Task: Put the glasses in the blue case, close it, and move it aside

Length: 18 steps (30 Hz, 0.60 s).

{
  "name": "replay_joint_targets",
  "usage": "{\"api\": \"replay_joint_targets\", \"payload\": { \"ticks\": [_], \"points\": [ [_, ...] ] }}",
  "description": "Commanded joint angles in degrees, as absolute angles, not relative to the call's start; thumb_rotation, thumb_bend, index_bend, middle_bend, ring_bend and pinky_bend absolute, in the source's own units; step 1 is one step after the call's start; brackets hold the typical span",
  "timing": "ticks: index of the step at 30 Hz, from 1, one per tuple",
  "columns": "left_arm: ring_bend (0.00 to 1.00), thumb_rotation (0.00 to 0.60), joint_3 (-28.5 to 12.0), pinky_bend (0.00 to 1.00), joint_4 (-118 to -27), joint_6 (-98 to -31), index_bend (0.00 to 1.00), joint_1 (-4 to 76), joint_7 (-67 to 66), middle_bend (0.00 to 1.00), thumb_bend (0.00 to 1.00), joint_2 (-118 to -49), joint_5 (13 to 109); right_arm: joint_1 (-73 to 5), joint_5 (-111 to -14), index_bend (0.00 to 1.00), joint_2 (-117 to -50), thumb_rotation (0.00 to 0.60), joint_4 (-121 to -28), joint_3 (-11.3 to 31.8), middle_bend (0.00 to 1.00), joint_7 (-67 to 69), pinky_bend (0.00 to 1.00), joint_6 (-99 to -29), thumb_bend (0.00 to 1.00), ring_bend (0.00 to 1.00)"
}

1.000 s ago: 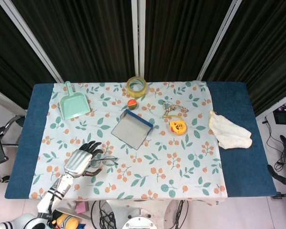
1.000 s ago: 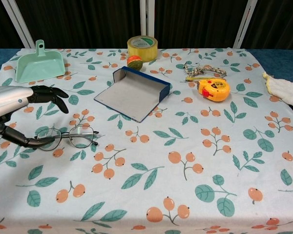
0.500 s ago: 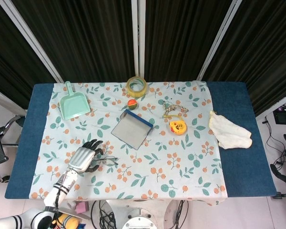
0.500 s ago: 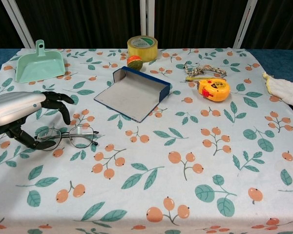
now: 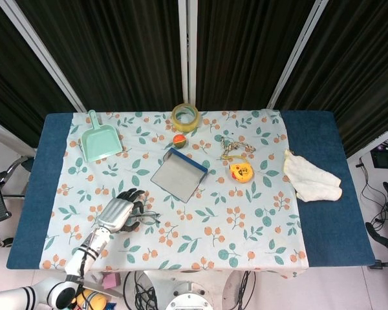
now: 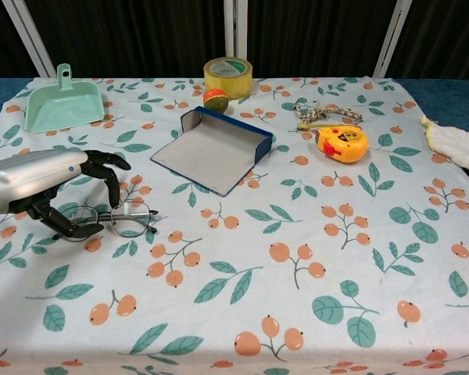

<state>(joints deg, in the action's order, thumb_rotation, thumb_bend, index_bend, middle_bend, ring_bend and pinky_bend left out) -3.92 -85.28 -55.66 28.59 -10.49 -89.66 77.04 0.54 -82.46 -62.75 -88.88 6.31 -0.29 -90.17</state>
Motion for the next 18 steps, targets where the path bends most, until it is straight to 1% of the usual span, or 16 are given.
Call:
{"api": "replay_joint_targets", "payload": {
  "ticks": [1,6,18],
  "points": [
    [0.06,0.6,-4.0,0.17,-85.0,-55.6,0.46,28.9,-10.3,0.12,0.32,-89.9,76.8,0.5,-82.4,0.0,-62.8,0.6,-88.7,6.3,0.0,-0.4,0.0,-90.1,0.13,0.0],
    [0.06,0.6,-3.9,0.17,-84.6,-55.6,0.47,29.1,-10.5,0.12,0.35,-90.1,76.1,0.5,-82.3,0.0,-62.9,0.6,-88.6,6.3,0.0,-0.4,0.0,-89.8,0.13,0.0],
    [0.06,0.6,-3.9,0.17,-84.0,-55.7,0.53,29.6,-10.7,0.13,0.35,-90.3,74.2,0.4,-81.8,0.0,-63.1,0.6,-88.5,6.3,0.0,-0.6,0.0,-89.2,0.13,0.0]
  ]
}}
